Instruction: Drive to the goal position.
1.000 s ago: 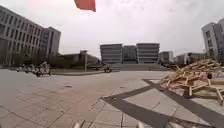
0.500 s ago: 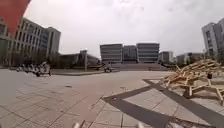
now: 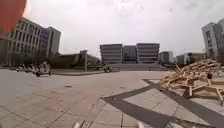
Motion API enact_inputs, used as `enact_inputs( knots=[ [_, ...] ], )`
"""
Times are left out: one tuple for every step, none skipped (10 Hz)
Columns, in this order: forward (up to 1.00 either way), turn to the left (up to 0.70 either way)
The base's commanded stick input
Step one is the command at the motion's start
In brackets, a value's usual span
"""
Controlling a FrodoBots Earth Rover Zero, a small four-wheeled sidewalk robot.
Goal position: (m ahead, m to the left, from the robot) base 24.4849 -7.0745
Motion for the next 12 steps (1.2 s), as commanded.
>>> enact_inputs(
  knots=[
    [0.85, 0.0],
    [0.84, 0.0],
    [0.82, 0.0],
    [0.8, 0.0],
    [0.8, 0.0],
    [0.8, -0.02],
    [0.79, -0.13],
    [0.78, -0.29],
    [0.78, -0.31],
    [0.78, -0.31],
    [0.78, -0.31],
    [0.78, -0.31]
  ],
)
